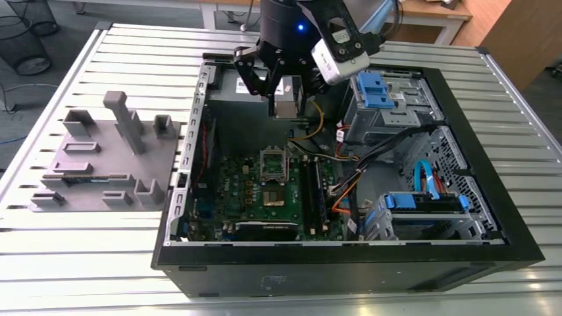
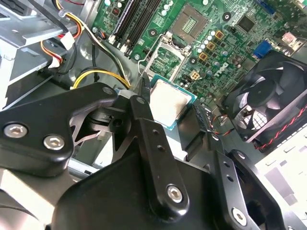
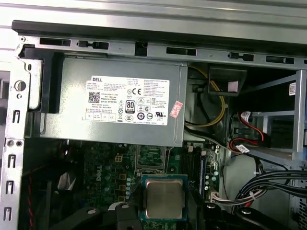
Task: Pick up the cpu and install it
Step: 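Pick up the cpu and move it towards the insertion slot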
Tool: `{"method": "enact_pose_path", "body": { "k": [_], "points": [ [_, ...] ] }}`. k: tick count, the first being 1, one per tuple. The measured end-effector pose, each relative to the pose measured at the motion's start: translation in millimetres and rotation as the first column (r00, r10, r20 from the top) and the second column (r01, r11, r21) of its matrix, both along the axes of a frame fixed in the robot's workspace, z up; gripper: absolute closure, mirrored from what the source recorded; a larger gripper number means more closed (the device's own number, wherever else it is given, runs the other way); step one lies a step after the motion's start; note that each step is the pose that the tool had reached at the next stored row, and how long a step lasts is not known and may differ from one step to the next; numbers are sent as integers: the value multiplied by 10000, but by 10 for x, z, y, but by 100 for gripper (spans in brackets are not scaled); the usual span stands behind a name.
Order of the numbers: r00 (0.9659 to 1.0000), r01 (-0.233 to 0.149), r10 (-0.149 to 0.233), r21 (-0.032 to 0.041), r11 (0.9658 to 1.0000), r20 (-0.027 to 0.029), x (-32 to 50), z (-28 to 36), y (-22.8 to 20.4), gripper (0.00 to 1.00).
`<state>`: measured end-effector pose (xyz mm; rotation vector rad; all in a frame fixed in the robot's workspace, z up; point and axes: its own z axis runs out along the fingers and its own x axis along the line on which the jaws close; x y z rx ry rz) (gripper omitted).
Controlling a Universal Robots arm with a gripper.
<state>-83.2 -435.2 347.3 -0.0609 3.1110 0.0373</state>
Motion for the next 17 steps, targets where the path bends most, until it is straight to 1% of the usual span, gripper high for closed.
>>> {"method": "enact_pose_path", "body": {
  "k": [2,4,9,14,17],
  "points": [
    [10000,0,0,-1,10000,0,0,-1,0,53],
    [10000,0,0,2,10000,1,0,-19,-1,53],
    [10000,0,0,0,10000,1,0,-105,-2,53],
    [10000,1,-1,0,10000,0,0,-196,-13,53],
    [10000,0,0,-2,10000,-1,0,-212,-24,53]
  ]
}}
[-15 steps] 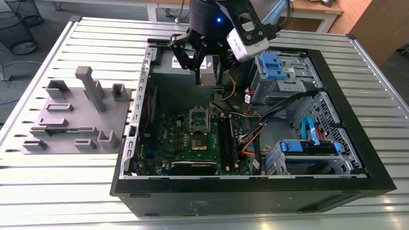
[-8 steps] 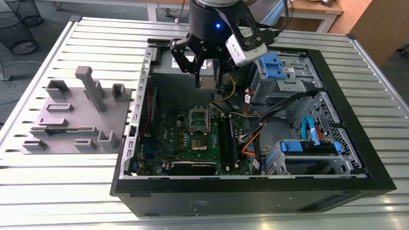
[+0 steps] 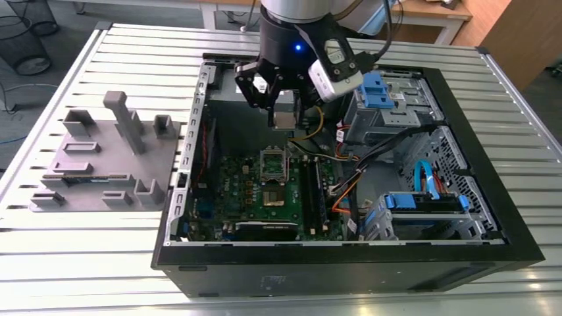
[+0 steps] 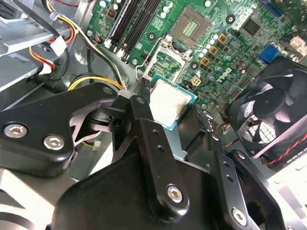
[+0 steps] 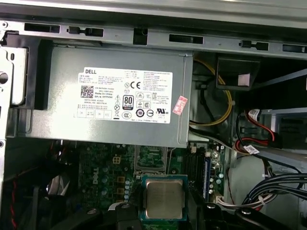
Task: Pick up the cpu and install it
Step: 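Pick up the cpu and move it towards the insertion slot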
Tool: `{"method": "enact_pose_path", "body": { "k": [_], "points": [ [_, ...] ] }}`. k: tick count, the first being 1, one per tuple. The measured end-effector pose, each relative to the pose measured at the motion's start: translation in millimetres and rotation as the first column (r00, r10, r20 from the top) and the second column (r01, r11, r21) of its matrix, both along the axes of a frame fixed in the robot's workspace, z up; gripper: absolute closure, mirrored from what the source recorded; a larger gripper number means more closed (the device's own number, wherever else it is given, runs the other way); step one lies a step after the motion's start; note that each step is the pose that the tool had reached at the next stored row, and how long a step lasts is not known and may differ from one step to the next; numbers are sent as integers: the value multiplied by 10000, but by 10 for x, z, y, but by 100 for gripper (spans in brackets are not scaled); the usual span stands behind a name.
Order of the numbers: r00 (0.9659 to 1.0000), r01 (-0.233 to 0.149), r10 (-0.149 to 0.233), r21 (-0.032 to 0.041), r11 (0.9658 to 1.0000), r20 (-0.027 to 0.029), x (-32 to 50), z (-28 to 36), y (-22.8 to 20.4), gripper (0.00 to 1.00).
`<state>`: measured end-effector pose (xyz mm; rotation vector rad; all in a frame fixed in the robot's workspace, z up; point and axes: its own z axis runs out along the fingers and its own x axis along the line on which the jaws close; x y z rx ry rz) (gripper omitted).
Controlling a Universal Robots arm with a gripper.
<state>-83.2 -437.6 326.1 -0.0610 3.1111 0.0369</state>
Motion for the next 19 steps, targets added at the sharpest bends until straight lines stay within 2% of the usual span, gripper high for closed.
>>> {"method": "enact_pose_path", "body": {
  "k": [6,8,19],
  "points": [
    [10000,0,0,1,10000,1,0,-9,-80,53],
    [10000,1,-1,1,10000,1,0,-14,-92,53],
    [10000,0,0,5,10000,5,0,-64,-103,53]
  ]
}}
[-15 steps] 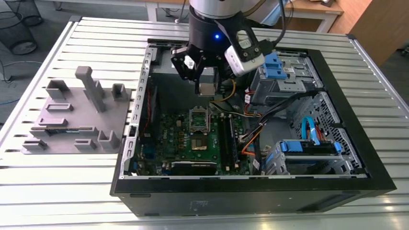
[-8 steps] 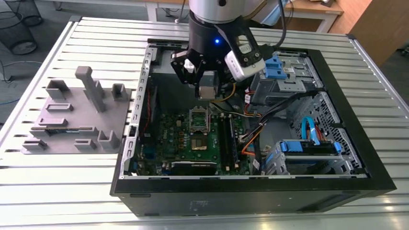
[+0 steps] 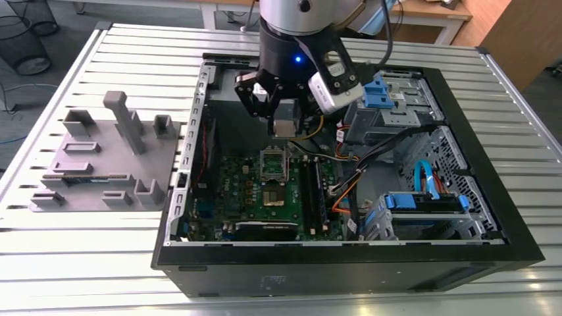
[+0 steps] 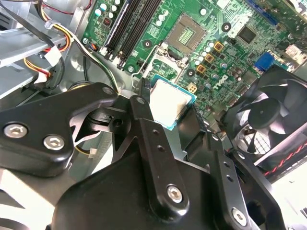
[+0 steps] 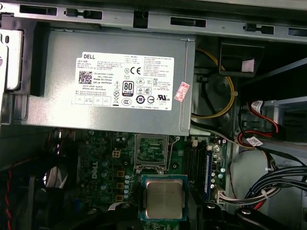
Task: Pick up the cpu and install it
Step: 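Pick up the cpu and move it towards the insertion slot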
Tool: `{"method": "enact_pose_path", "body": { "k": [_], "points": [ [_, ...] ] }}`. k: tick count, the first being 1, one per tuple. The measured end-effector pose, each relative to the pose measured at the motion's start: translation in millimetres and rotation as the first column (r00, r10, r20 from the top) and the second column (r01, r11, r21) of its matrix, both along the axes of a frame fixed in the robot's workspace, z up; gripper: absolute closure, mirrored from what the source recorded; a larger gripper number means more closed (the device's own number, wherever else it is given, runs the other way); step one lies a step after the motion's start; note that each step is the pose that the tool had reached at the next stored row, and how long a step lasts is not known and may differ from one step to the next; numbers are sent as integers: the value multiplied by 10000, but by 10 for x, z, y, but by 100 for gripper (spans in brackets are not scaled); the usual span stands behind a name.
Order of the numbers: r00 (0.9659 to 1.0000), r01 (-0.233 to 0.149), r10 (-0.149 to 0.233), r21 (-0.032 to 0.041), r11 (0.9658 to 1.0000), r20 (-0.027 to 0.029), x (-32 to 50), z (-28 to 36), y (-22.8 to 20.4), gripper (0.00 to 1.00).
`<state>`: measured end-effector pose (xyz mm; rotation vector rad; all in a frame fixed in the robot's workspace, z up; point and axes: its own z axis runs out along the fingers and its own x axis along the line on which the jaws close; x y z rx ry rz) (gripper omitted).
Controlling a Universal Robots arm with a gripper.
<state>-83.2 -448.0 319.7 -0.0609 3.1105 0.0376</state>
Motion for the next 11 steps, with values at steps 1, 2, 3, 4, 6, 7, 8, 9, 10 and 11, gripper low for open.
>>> {"method": "enact_pose_path", "body": {
  "k": [1,2,3,4,6,7,8,9,10,11],
  "points": [
    [10000,0,0,-4,10000,-2,-1,-4,-3,53],
    [10000,0,0,-5,10000,-2,-2,-9,-7,53],
    [10000,1,-1,-4,10000,-2,-3,-16,-10,53],
    [10000,1,-1,-3,10000,-1,-5,-25,-13,53],
    [10000,0,0,-27,10000,-1,-8,-42,-16,53],
    [10000,0,0,-54,10000,-1,-10,-52,-16,53],
    [10000,0,0,-84,10000,-2,-10,-61,-17,53],
    [10000,1,-1,-119,9999,-2,-11,-69,-19,53],
    [10000,2,-2,-161,9999,-1,-11,-75,-21,53],
    [10000,2,-2,-205,9998,-2,-10,-81,-22,53]
  ]
}}
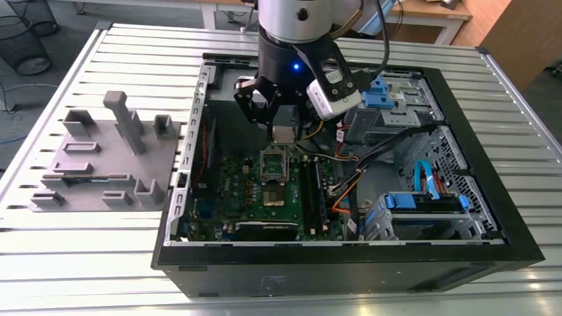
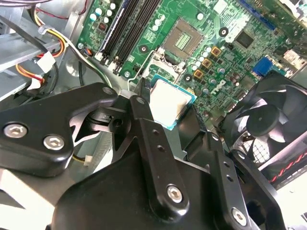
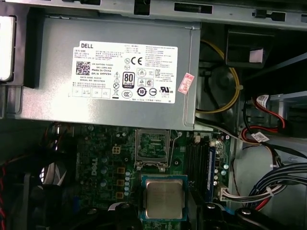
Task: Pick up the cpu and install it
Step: 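Pick up the cpu and move it towards the insertion slot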
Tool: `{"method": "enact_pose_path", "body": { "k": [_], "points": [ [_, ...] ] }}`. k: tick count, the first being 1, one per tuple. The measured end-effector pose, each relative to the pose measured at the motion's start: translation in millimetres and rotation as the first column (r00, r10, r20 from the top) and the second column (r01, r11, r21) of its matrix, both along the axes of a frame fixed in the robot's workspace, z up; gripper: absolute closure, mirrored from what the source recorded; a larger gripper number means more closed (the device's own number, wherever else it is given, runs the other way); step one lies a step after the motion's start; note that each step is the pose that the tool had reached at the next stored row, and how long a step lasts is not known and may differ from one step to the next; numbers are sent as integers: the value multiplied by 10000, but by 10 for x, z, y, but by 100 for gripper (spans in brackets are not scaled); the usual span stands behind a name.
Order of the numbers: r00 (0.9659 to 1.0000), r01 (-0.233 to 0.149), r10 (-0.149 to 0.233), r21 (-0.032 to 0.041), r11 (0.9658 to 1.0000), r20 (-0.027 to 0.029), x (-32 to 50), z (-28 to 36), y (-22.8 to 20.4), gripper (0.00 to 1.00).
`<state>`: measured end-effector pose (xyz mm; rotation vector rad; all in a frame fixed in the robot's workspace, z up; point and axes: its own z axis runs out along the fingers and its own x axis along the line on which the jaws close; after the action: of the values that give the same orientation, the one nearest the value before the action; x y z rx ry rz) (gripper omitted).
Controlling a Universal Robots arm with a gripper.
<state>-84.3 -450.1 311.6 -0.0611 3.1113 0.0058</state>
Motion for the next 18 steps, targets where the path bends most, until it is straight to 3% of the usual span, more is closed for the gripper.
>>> {"method": "enact_pose_path", "body": {
  "k": [3,18],
  "points": [
    [10000,0,0,-74,10000,0,0,-9,-1,53],
    [10000,1,-1,-102,9999,0,-1,-43,-1,53]
  ]
}}
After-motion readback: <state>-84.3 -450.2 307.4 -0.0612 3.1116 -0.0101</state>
